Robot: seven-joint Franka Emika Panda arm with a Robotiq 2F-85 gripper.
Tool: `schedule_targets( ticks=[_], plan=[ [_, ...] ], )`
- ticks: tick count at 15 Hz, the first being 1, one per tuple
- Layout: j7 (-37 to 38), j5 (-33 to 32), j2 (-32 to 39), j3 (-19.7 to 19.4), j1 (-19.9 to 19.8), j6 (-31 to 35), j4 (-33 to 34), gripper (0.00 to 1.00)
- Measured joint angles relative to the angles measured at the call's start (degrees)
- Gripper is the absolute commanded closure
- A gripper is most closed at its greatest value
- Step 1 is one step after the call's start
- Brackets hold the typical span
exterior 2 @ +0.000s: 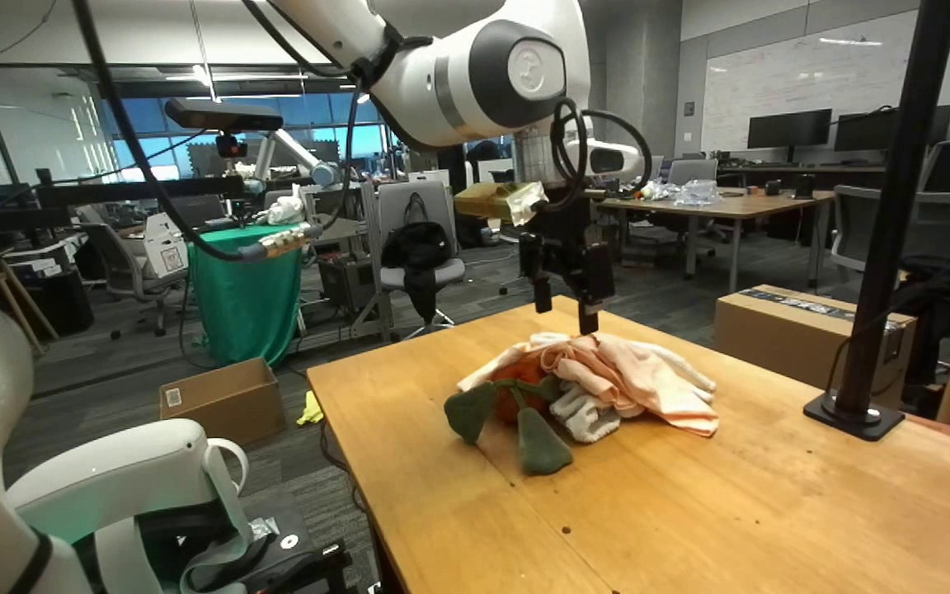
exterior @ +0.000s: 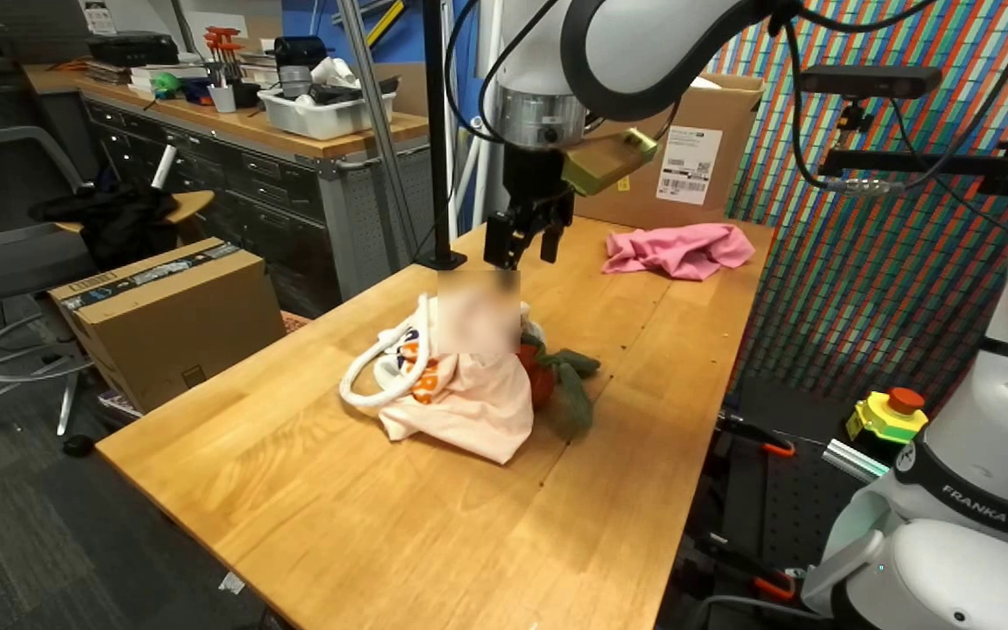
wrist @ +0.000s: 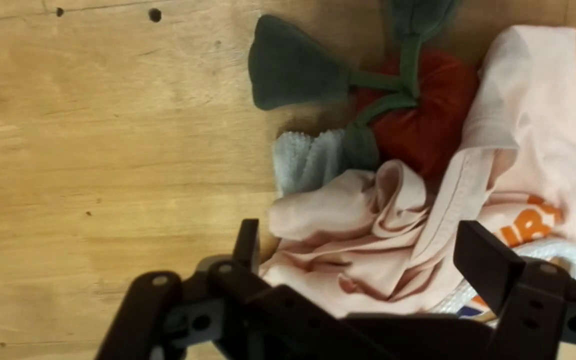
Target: Separate the clothes, rope and plush toy on the table
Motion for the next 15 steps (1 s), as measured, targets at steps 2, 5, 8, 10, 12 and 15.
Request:
schedule_targets(
  ticks=[2, 5, 8, 10, 12, 15],
  plan=[
    [-5.45, 0.97, 2.64, 0.37, 0.86, -0.15, 1.05, 0.0],
    [-13.47, 0.95, 6.85, 0.71, 1.53, -0.85, 3.47, 0.0],
    [-21.13, -0.63, 10.61, 0.77, 1.7, -2.23, 6.3, 0.0],
    [-24.59, -3.09, 12.6, 0.78, 1.71, -2.54, 8.01, 0.0],
    [-26.55, -5.55, 14.05, 0.78, 1.71, -2.52, 9.39, 0.0],
    [-28.52, -6.65, 15.26, 0.78, 1.71, -2.21, 10.94, 0.0]
  ],
)
